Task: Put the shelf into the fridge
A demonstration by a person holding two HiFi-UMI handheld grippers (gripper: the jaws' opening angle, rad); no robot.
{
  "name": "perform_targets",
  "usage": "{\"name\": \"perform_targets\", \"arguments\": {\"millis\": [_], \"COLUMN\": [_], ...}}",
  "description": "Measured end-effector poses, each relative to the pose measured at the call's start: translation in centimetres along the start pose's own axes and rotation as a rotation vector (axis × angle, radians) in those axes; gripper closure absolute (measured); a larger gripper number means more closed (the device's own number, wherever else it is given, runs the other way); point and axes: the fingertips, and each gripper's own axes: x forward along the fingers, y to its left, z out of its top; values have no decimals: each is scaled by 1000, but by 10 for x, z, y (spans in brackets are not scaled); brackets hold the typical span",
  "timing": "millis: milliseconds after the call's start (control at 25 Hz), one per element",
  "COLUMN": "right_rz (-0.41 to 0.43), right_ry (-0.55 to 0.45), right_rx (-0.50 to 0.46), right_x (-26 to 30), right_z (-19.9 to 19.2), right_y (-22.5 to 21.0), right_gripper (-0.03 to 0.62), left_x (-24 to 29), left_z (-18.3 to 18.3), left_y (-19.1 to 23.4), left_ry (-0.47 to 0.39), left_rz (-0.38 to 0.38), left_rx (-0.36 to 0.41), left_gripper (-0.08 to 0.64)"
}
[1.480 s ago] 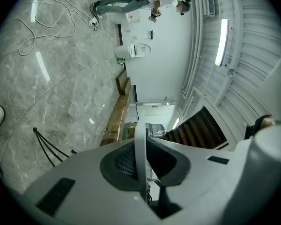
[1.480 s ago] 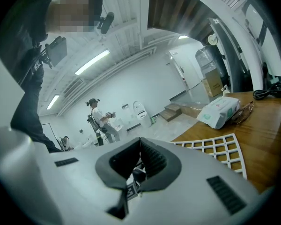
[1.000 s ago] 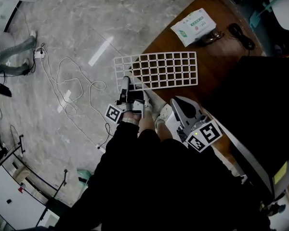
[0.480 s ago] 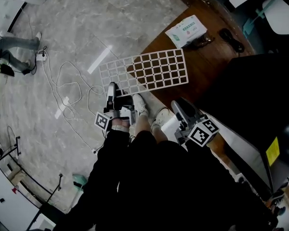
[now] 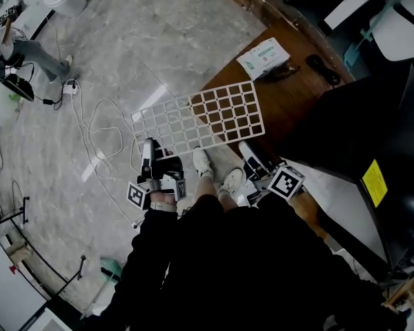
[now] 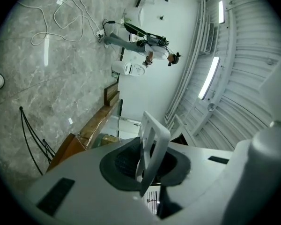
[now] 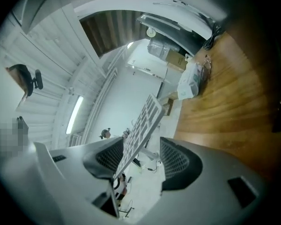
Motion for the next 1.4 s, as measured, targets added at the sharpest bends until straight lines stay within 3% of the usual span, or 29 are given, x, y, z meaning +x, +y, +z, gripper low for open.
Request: {"name": "perform_targets", "arguments": {"millis": [80, 280, 520, 680, 800, 920, 1080, 1240, 1400], "right_rz": [65, 129, 151, 181, 198, 219, 165, 98, 76], "right_ry": [-31, -96, -132, -177, -210, -252, -291, -383, -520], "right_rx": [8, 42, 134, 244, 258, 234, 242, 231, 196], "right_x": [5, 9, 6, -3, -12, -22, -36, -70, -101], "right_z": [8, 29, 38, 29, 28, 23, 13, 2, -12], "right_y": [18, 52, 70, 106, 128, 142, 130, 109, 118], "right_gripper": [357, 393, 543, 558, 560, 560, 560, 560, 560], "left_x": [-7, -31, -47, -57, -62, -64, -55, -49, -43], "left_z": [1, 2, -2, 5, 5, 9, 3, -11, -21], "left_y": [-17, -59, -92, -129, -147, -156, -156, -134, -130], "left_ry": [0, -17, -29, -16, 8, 47, 123, 246, 387], "left_rz": [-6, -16, -38, -30, -9, 14, 9, 19, 18], "left_rx": [10, 24, 50, 61, 96, 152, 213, 201, 176], "left_gripper": [517, 517, 518, 519, 522, 525, 528, 528, 528]}}
